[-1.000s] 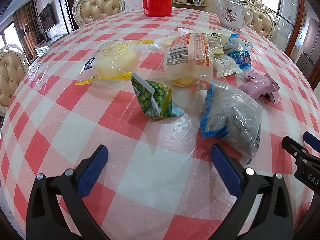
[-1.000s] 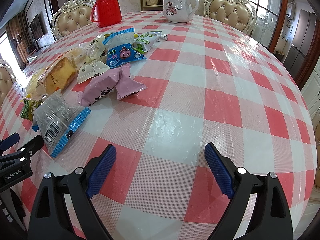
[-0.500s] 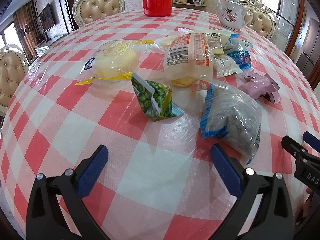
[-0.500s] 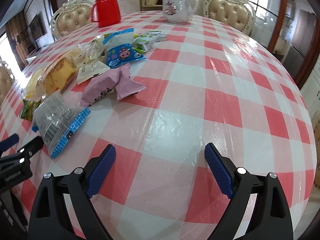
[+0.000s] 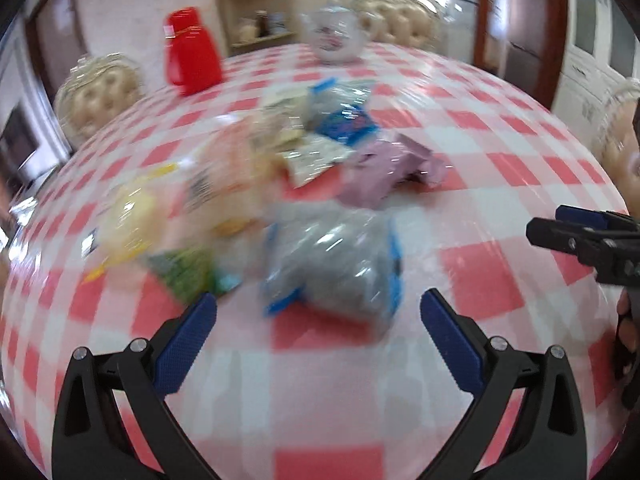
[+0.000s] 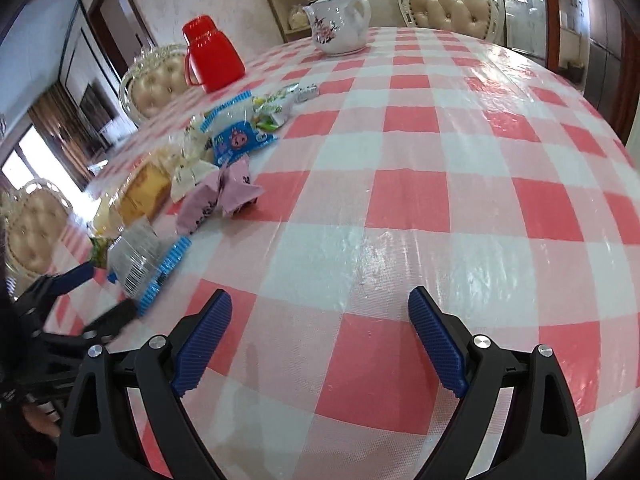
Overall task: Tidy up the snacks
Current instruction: 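Grasp the grey bag with blue ends with the left tool while the right tool grasps a pink wrapped bar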
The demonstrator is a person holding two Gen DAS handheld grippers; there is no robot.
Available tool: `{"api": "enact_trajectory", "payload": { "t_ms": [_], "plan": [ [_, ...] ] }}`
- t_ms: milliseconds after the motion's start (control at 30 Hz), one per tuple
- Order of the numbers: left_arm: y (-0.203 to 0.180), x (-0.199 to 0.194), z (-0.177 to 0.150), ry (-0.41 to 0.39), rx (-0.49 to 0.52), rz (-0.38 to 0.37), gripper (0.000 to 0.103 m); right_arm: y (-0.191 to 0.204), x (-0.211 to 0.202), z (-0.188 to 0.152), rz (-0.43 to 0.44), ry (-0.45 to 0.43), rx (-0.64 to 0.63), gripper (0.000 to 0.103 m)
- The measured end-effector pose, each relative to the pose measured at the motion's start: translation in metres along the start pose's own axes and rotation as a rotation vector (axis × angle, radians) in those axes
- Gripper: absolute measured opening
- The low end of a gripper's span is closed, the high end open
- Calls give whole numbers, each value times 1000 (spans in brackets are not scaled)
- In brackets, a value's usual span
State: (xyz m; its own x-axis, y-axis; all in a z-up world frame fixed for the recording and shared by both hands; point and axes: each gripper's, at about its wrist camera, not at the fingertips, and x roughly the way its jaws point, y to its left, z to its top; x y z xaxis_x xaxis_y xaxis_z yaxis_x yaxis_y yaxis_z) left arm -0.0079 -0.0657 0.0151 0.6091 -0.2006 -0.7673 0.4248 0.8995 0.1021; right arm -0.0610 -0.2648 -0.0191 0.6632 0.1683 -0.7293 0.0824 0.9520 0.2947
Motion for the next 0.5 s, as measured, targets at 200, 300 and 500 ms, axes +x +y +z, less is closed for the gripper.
{"api": "enact_trajectory", "payload": {
  "t_ms": [200,300,500],
  "plan": [
    [-6,25,10,40,40,-14,70,-7,-3,1,48,-14,34,87],
    [5,12,-4,9,6,-23,61,-4,-1,3,38,-10,25,87],
    [44,-27,-29,-87,-197,-41,61,37,17,28,34,-38,-138,87]
  ]
}}
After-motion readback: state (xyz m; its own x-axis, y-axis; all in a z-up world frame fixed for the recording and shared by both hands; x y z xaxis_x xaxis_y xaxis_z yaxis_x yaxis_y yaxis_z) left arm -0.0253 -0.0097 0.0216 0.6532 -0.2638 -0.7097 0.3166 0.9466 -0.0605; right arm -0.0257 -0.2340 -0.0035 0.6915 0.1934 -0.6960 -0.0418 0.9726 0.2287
